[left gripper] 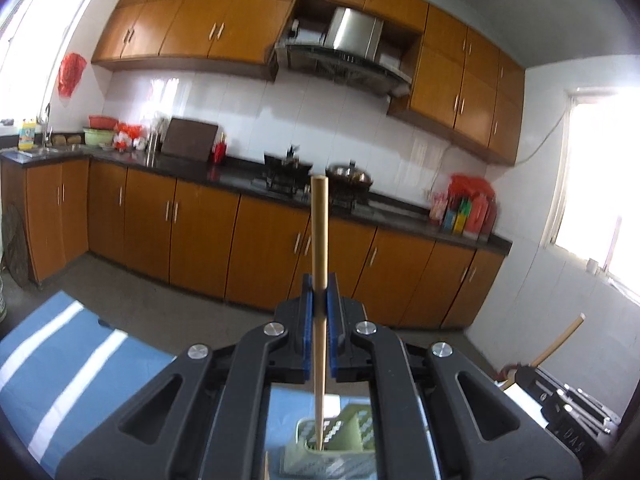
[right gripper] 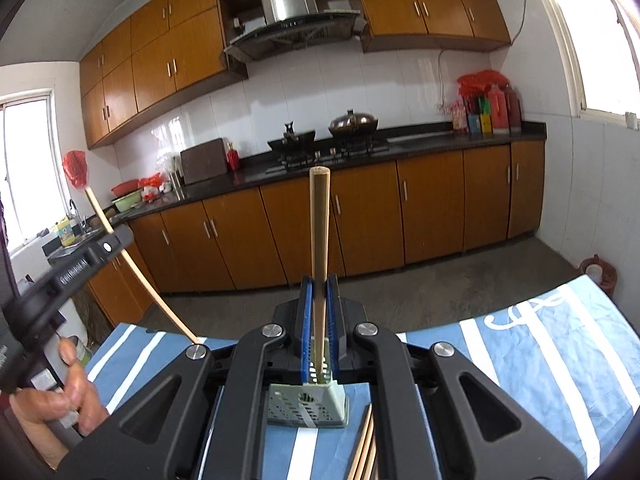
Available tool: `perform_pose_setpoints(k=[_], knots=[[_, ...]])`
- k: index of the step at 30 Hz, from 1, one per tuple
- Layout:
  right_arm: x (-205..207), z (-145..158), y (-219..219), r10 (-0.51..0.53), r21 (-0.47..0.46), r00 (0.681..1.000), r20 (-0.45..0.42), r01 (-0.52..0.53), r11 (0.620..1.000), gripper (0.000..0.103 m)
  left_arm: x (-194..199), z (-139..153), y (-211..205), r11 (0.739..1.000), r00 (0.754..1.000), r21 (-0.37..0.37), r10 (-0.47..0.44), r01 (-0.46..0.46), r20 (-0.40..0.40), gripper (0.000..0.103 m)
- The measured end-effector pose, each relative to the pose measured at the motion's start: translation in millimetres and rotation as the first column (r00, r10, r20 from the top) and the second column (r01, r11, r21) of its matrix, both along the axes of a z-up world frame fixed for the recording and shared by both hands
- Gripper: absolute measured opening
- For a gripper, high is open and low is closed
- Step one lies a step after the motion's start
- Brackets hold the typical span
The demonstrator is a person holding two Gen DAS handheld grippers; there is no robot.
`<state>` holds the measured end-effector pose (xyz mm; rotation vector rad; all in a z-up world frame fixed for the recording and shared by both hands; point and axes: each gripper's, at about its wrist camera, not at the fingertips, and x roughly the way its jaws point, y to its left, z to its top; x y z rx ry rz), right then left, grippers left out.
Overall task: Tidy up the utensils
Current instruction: 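Lift the left tool's chopstick into the green holder while the right tool inserts its chopstick, then open the left tool releasing its chopstick while the right tool releases its chopstick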
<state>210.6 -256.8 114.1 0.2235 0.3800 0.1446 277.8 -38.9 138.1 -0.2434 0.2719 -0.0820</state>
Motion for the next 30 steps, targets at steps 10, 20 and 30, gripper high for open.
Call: perform_pose_setpoints(k=[10, 20, 30], knots=[[-7, 0, -3, 0.0, 0.017, 1.0, -0.017, 0.0, 1.0, 0.009, -9, -8, 10, 1.0, 0.999, 0.014, -0.024, 0.025, -0.023, 0.017], [-60, -8, -39, -0.102, -0.012, 0.995, -0.021, 0.102, 0.995, 0.03, -81, -27, 63, 1.0, 0.997, 0.006, -0.002, 0.002, -0.075, 0.03], [-54, -165, -20, -0.031, -0.066, 0.895, -0.444, 0.002, 0.998, 0.027, -108, -166, 88, 0.992, 0.907, 0.115, 0.012, 0.041, -0.421, 0.034]])
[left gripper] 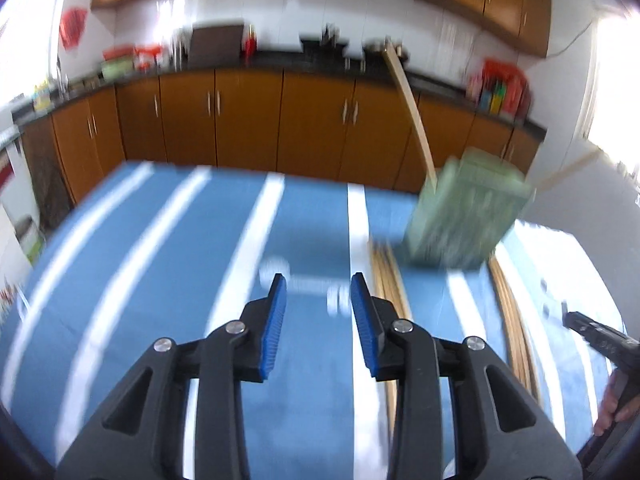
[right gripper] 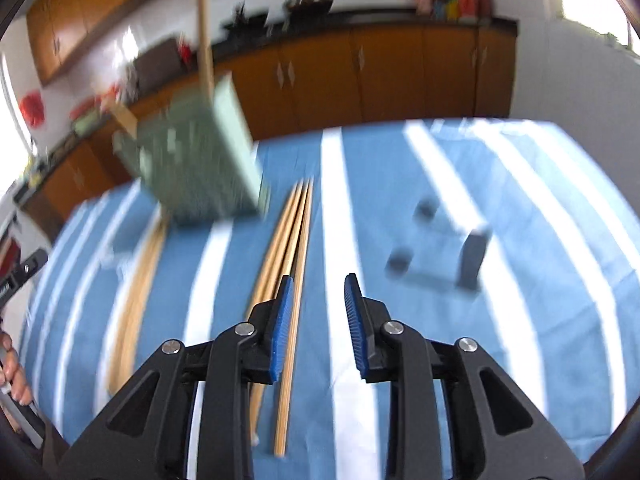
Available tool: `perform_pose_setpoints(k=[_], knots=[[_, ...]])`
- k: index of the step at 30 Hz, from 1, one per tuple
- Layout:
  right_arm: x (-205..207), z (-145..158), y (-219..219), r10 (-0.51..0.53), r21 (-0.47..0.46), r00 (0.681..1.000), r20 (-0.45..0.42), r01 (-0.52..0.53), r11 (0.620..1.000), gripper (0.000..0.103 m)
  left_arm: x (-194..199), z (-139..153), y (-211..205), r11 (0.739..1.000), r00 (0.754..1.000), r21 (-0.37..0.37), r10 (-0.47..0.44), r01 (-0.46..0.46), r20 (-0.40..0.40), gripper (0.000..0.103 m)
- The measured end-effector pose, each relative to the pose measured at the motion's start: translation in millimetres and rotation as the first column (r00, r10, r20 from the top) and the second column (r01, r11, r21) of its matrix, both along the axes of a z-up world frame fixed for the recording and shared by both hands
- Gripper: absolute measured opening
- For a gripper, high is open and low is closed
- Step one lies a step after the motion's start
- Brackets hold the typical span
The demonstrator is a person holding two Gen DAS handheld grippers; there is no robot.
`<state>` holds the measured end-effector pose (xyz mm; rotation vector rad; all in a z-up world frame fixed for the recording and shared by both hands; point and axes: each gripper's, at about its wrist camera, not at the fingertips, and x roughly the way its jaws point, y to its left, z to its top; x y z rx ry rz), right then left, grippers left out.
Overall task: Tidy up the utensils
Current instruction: 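Open the left tool releasing its chopstick while the right tool releases its chopstick, then grasp another wooden chopstick with the right tool while the left tool grasps one too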
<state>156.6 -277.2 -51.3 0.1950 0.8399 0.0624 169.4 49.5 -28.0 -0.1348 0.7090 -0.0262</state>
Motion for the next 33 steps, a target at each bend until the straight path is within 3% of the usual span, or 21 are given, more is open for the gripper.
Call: perform_pose_setpoints(k=[6, 10, 17, 33], knots=[[8, -36, 25, 0.024, -0.035, 0.997, -0.078, -0.026, 0.999, 0.025, -4, -36, -5, 0.999, 0.995, -0.013, -0.041, 0.04, -0.086, 0.034], [6, -41, 29, 0.007, -0.128, 0.998, -0.061, -0.015, 0.992, 0.008, -2, -41, -19, 0.997, 0.992, -0.017, -0.075, 0.074, -0.105, 0.034], [8, -40, -12, -0.185, -0.115, 0.981, -0.061, 0.177, 0.977, 0.008, 1, -52, -37, 0.99, 0.98, -0.056, -0.138, 0.132, -0.144, 0.034], [6, -42, -12, -0.164, -0.131, 0.985, -0.047, 0.156, 0.979, 0.008, 7, -70, -65, 0.983, 0.964, 0.023, -0.173, 0.181, -0.202, 0.021]])
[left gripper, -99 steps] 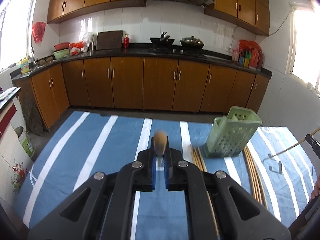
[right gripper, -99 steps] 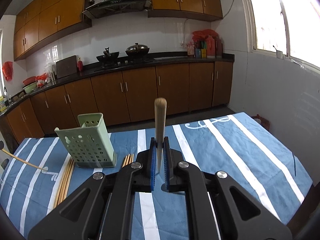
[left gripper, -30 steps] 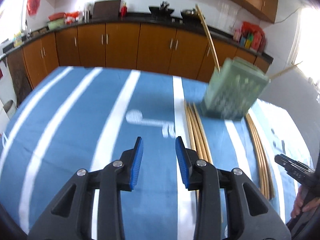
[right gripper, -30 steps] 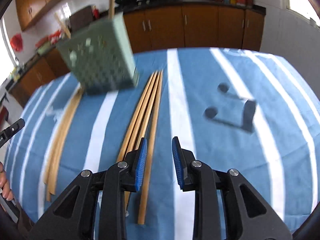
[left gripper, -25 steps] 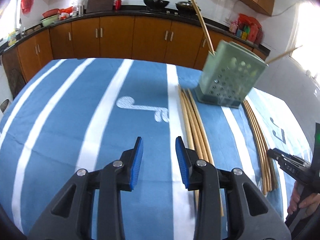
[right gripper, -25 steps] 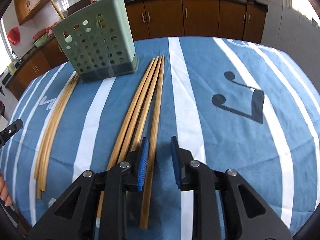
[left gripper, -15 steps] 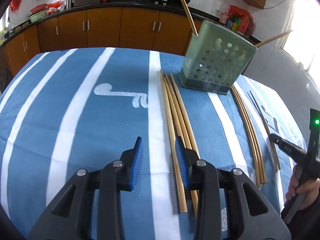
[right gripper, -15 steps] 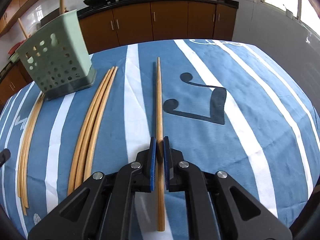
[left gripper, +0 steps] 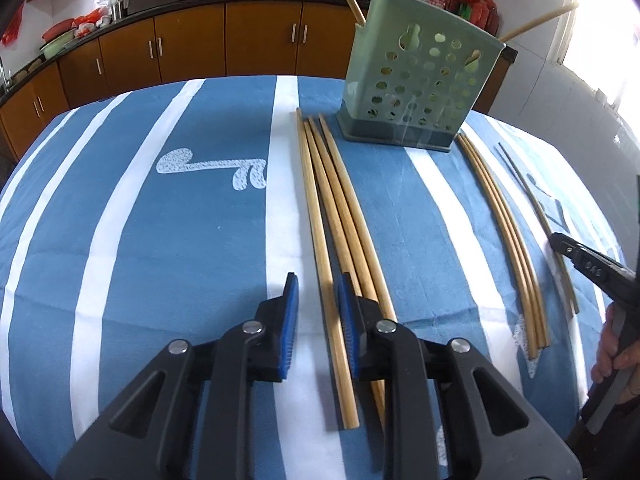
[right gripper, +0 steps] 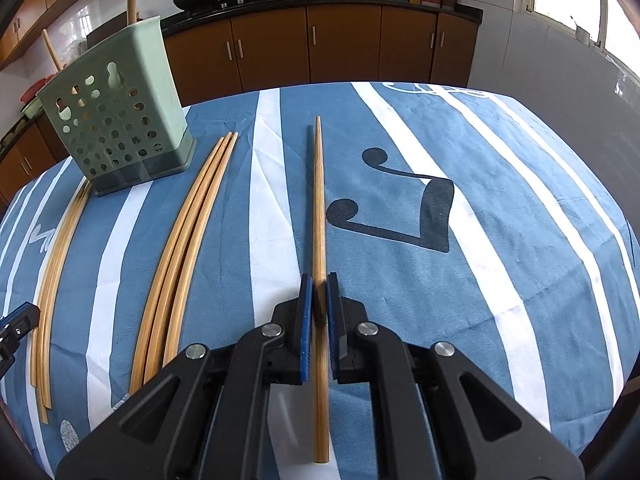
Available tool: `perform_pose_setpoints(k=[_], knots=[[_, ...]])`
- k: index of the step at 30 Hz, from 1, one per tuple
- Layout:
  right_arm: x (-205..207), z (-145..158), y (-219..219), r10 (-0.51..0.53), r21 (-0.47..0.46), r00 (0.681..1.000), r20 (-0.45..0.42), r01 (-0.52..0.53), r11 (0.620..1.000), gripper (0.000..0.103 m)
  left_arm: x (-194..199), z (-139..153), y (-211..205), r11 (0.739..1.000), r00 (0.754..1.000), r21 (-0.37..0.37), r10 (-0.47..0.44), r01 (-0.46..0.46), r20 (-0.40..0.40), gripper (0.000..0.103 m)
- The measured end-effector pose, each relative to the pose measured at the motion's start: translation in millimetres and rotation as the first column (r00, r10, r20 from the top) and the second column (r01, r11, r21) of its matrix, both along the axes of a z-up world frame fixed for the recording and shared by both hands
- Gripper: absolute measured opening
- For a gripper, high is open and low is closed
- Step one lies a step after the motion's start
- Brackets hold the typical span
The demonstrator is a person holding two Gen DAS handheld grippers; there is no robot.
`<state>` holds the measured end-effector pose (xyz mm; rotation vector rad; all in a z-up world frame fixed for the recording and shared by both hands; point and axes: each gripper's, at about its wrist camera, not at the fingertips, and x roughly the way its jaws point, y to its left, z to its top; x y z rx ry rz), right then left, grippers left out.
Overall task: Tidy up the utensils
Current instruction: 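Grasp another wooden chopstick with the right tool while the left tool grasps one too, then lift the right tool's chopstick into the green holder while the left tool inserts its chopstick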
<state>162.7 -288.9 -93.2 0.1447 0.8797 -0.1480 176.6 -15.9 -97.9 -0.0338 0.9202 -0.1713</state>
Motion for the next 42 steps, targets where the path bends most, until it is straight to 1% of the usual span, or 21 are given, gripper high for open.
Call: perform_pose_setpoints(k=[2, 4, 5, 9, 12, 17, 24, 30, 37, 42], knots=[[-2, 1, 3, 0.006, -0.004, 1.0, 0.001, -0.006, 1.0, 0.008, 2, 0, -2, 1.0, 1.0, 0.018, 0.008, -0.008, 0.005, 0.018], [-3, 1, 6, 0.02, -0.009, 1.0, 0.003, -0.02, 1.0, 0.008, 5, -1, -3, 0.999, 1.0, 0.034, 0.021, -0.022, 0.011, 0.01], [-3, 1, 7, 0.025, -0.01, 1.0, 0.004, -0.025, 1.0, 0.008, 7, -1, -2, 0.999, 0.999, 0.041, 0.031, -0.032, 0.015, 0.008], [1, 2, 12, 0.044, -0.018, 0.999, 0.006, -0.044, 0.999, 0.008, 16, -1, 12, 0.997, 0.997, 0.042, 0.071, -0.071, 0.018, 0.008], [4, 2, 16, 0.066, -0.038, 0.998, 0.008, -0.066, 0.997, 0.008, 24, 0, 33, 0.993, 0.994, 0.033, 0.112, -0.113, 0.015, 0.008], [15, 2, 12, 0.056, -0.052, 0.998, 0.017, -0.055, 0.997, 0.008, 32, 0, 56, 0.992, 0.992, 0.019, 0.128, -0.128, 0.02, 0.009], [19, 1, 7, 0.045, -0.032, 0.999, 0.022, -0.045, 0.998, 0.008, 30, 0, 57, 0.992, 0.991, 0.015, 0.129, -0.129, 0.027, 0.01], [20, 1, 6, 0.046, -0.033, 0.999, 0.022, -0.045, 0.998, 0.008, 31, -1, 57, 0.991, 0.991, 0.009, 0.13, -0.131, 0.025, 0.01], [20, 1, 5, 0.045, -0.025, 0.999, 0.023, -0.045, 0.999, 0.009, 32, -2, 64, 0.988, 0.989, -0.059, 0.144, -0.143, 0.018, 0.01], [20, 1, 6, 0.045, -0.025, 0.999, 0.023, -0.044, 0.999, 0.009, 32, -1, 64, 0.988, 0.989, -0.062, 0.145, -0.143, 0.017, 0.01]])
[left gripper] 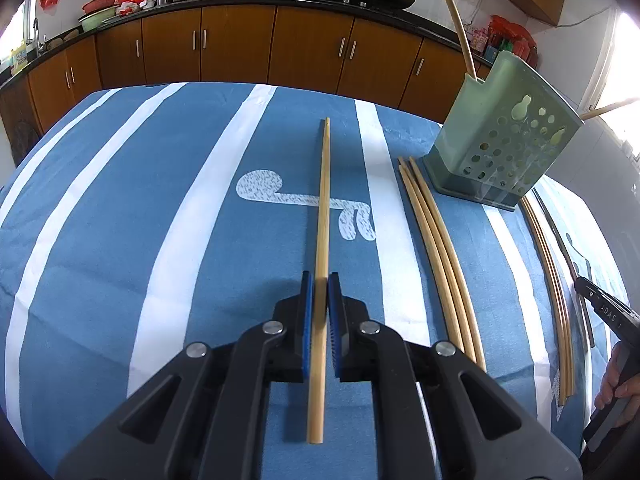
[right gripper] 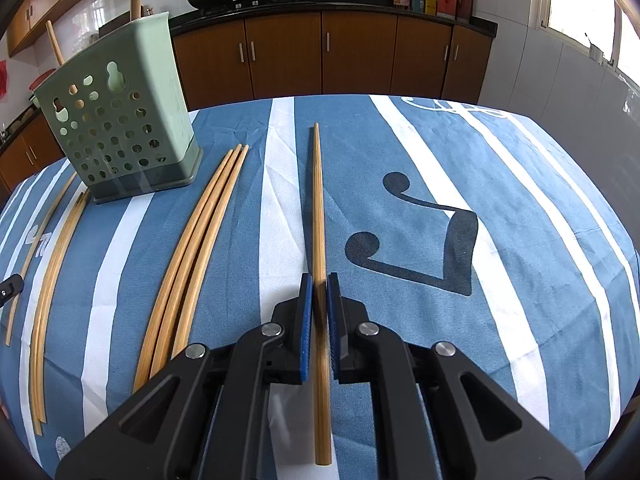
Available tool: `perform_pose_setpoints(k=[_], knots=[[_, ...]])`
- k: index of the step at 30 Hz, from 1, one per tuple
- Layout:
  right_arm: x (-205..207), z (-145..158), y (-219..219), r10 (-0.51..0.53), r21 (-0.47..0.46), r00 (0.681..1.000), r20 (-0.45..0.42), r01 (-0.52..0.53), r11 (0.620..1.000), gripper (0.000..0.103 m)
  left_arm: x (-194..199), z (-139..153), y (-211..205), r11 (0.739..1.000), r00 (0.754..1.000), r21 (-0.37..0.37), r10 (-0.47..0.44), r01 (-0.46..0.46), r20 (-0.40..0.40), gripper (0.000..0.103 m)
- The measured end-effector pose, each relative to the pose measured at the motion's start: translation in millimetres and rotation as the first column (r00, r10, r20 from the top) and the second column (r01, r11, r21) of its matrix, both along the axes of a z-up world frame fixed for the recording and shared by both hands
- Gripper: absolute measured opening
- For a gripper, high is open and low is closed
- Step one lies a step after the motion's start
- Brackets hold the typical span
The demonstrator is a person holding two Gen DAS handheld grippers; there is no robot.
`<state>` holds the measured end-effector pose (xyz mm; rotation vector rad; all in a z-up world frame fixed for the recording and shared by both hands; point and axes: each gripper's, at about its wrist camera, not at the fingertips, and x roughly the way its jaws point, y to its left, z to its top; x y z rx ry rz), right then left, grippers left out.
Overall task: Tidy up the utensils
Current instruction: 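Lift the right tool's chopstick into the green holder while the left tool inserts its chopstick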
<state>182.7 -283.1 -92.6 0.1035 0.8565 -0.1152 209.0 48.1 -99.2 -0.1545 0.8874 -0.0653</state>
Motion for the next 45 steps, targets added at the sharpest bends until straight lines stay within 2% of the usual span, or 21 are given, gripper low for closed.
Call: perform_pose_setpoints(k=[7, 14, 19, 26, 34, 40, 45], knots=[[-8, 0, 5, 0.021, -0.037, 1.0, -0.004, -0.021, 0.999, 0.009, -7, 1, -7, 0.997, 1.0, 0.078, -0.028, 0.029, -0.008, 0.01], [-14, 0, 4, 0.04, -0.029, 0.999, -0.005, -0.04, 0.999, 0.008, -18, 1, -9, 0.992, 0.999, 0.116, -0.039, 0.04, -0.008, 0.008], [-26, 14, -2, 0.029, -0.013, 0.999, 0.045, -0.028, 1.0, 0.008, -23, 9, -6, 0.994, 0.999, 0.102, -0.04, 0.041, -0.008, 0.008], [-41, 48, -14, -0.002, 0.006, 0.989, 0.15, 0.001, 1.0, 0.008, -36, 48, 2, 0.997, 0.995, 0.076, -0.031, 0.023, 0.098, 0.008], [-53, 90, -24, -0.012, 0.021, 0.963, 0.27, 0.006, 1.0, 0.008, -47, 100, 9, 0.999, 0.972, 0.034, -0.009, 0.001, 0.235, 0.008], [-60, 118, -22, 0.002, 0.025, 0.939, 0.344, -0.011, 1.0, 0.008, -50, 128, 16, 1.0, 0.955, 0.01, 0.007, -0.011, 0.297, 0.008], [-61, 129, -19, 0.009, 0.027, 0.929, 0.37, -0.02, 0.999, 0.008, -53, 146, 15, 1.0, 0.942, 0.012, 0.008, -0.013, 0.334, 0.008]])
